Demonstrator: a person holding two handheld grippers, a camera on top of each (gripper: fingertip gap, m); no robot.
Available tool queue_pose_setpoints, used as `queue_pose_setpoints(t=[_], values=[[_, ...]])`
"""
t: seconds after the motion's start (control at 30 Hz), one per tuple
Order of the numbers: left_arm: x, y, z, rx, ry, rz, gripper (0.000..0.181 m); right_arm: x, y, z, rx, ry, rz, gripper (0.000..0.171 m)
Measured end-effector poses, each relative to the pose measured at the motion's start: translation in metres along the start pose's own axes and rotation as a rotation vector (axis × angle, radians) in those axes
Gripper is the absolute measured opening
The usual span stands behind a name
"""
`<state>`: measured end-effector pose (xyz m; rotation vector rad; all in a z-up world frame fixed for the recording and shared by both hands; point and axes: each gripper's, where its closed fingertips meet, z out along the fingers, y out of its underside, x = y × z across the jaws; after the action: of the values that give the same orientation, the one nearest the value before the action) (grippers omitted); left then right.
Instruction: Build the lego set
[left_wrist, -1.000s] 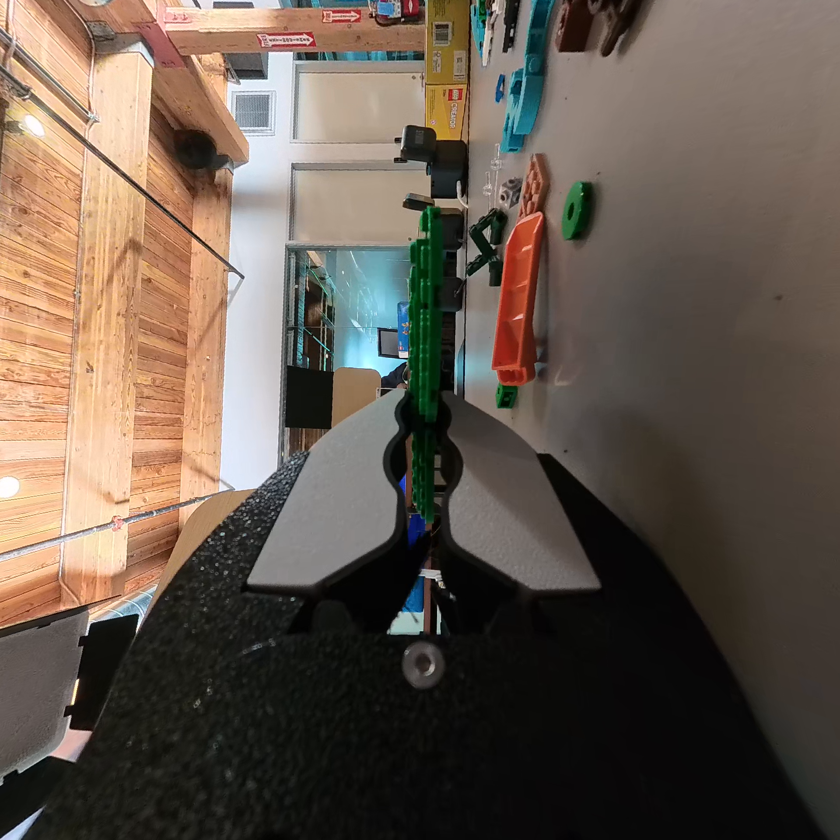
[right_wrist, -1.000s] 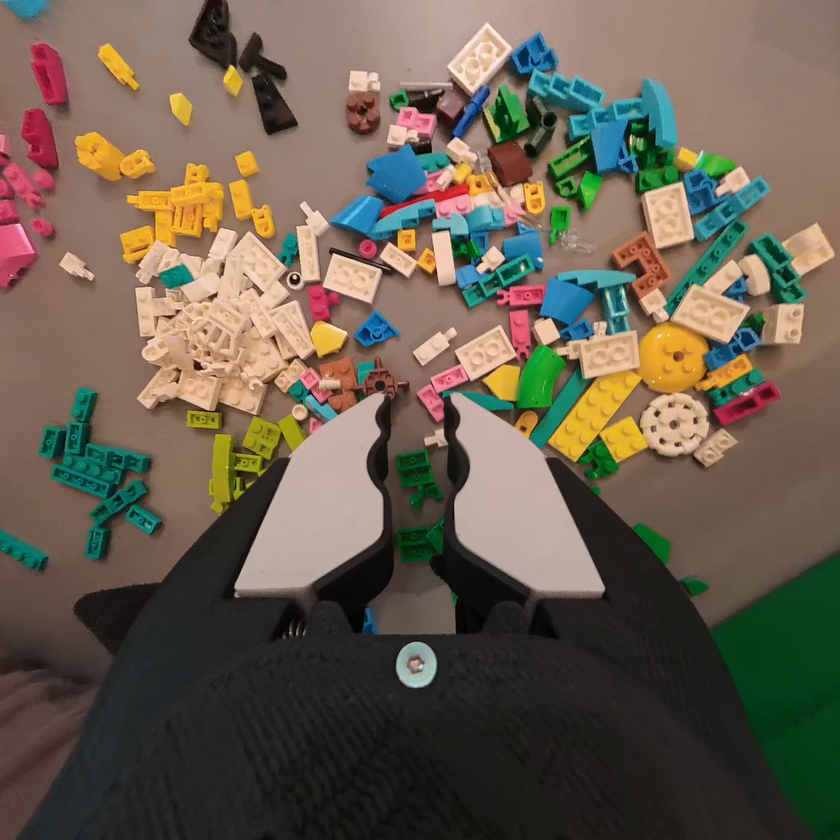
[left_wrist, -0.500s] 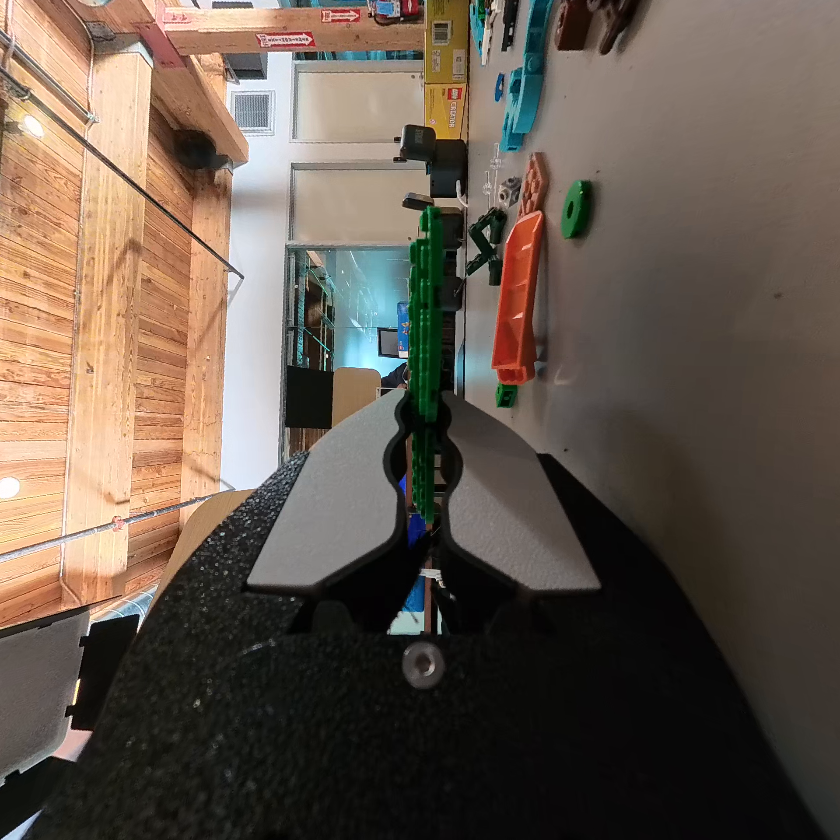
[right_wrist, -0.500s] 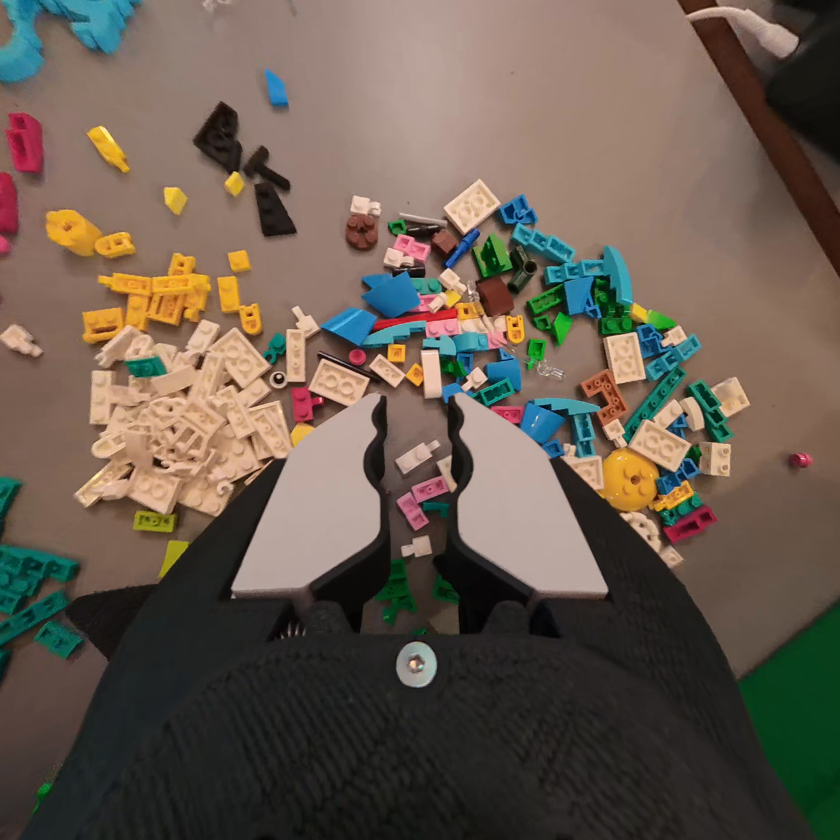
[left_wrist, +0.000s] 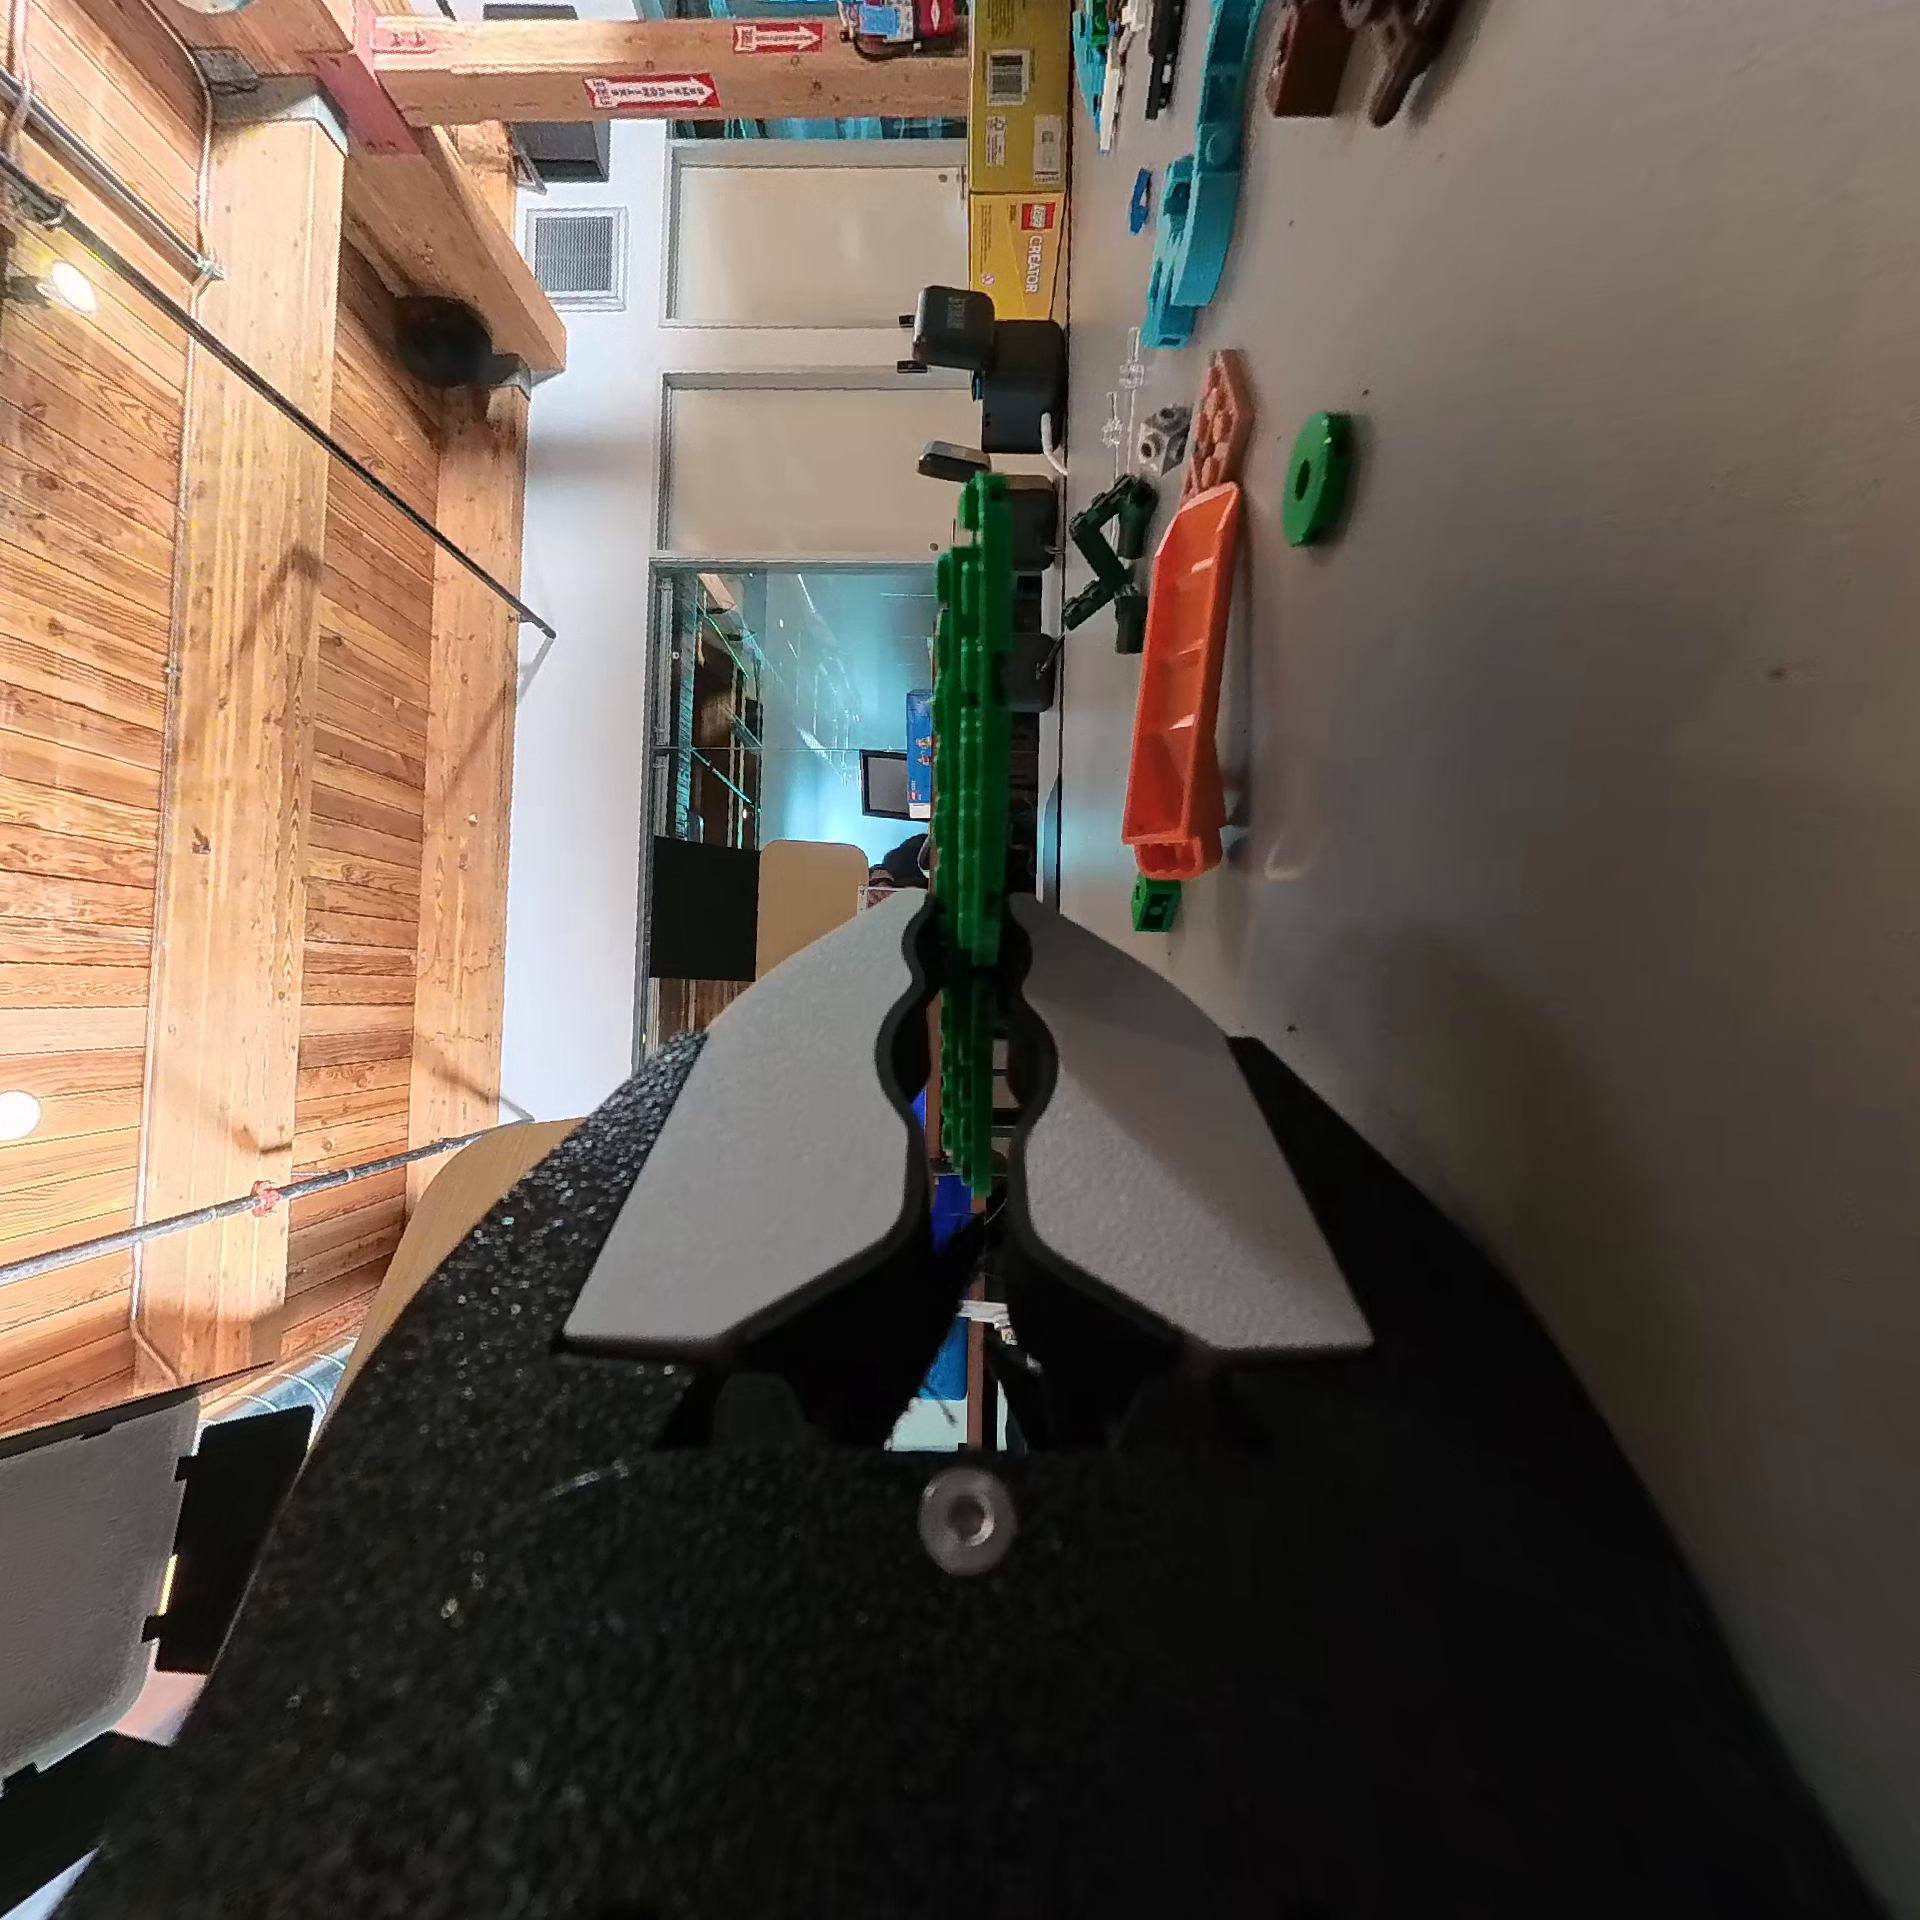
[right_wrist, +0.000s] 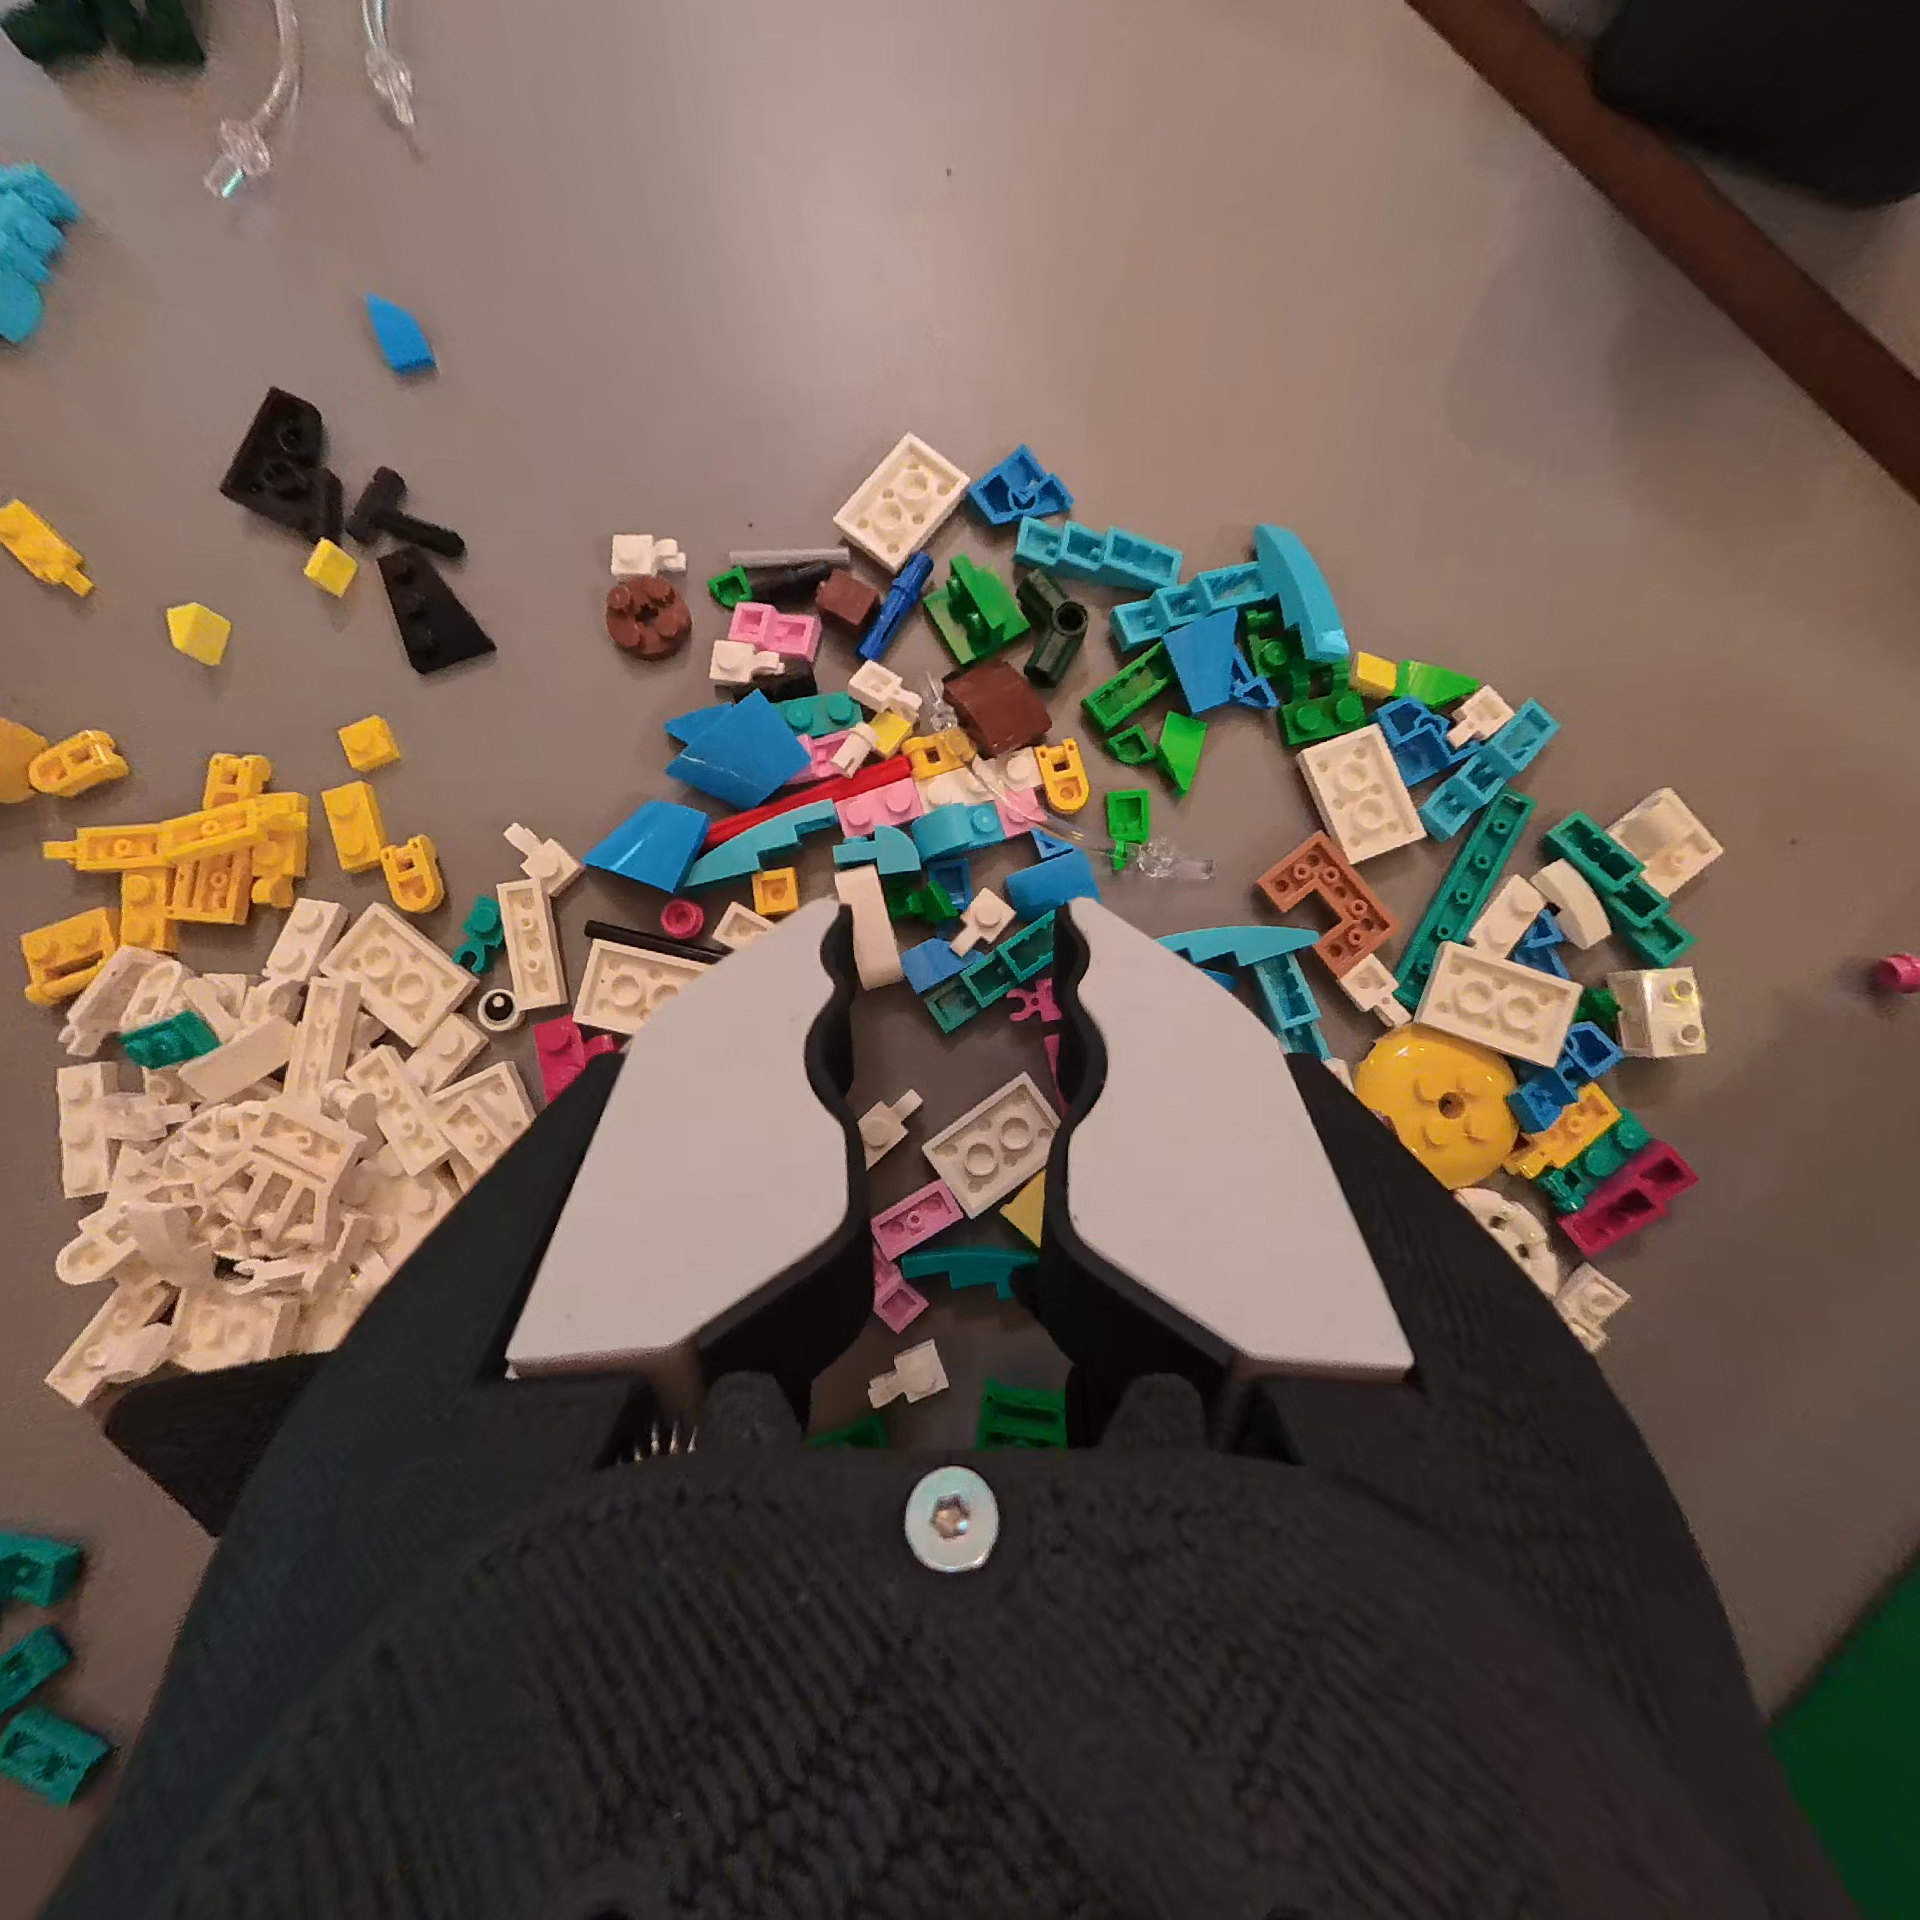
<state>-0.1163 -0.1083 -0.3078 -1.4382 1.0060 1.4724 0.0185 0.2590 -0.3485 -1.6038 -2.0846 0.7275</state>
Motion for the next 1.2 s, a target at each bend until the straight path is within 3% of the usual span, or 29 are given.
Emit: queue_pose_setpoints(t=[0.2, 0.43, 0.57, 0.67, 1.03, 1.2], values=[[0.0, 0.0, 0.0, 0.001, 0.0, 0.0, 0.008, -0.022, 0.011, -0.007, -0.073, -0.123, -0.054, 0.026], [0.0, 0.0, 0.0, 0.001, 0.001, 0.004, 0.009, 0.028, 0.019, -0.046, -0.051, 0.138, 0.026, 0.026], [0.0, 0.0, 0.0, 0.0, 0.002, 0.004, 0.009, 0.045, 0.049, -0.06, -0.205, 0.242, 0.026, 0.024], [0.0, 0.0, 0.0, 0.0, 0.002, 0.005, 0.008, 0.046, 0.064, -0.062, -0.291, 0.253, -0.001, 0.025], [0.001, 0.0, 0.0, 0.0, 0.003, 0.005, 0.008, 0.058, 0.078, -0.059, -0.354, 0.301, 0.007, 0.025], [0.001, 0.0, 0.0, 0.0, 0.003, 0.006, 0.008, 0.073, 0.054, -0.058, -0.219, 0.399, -0.014, 0.025]])
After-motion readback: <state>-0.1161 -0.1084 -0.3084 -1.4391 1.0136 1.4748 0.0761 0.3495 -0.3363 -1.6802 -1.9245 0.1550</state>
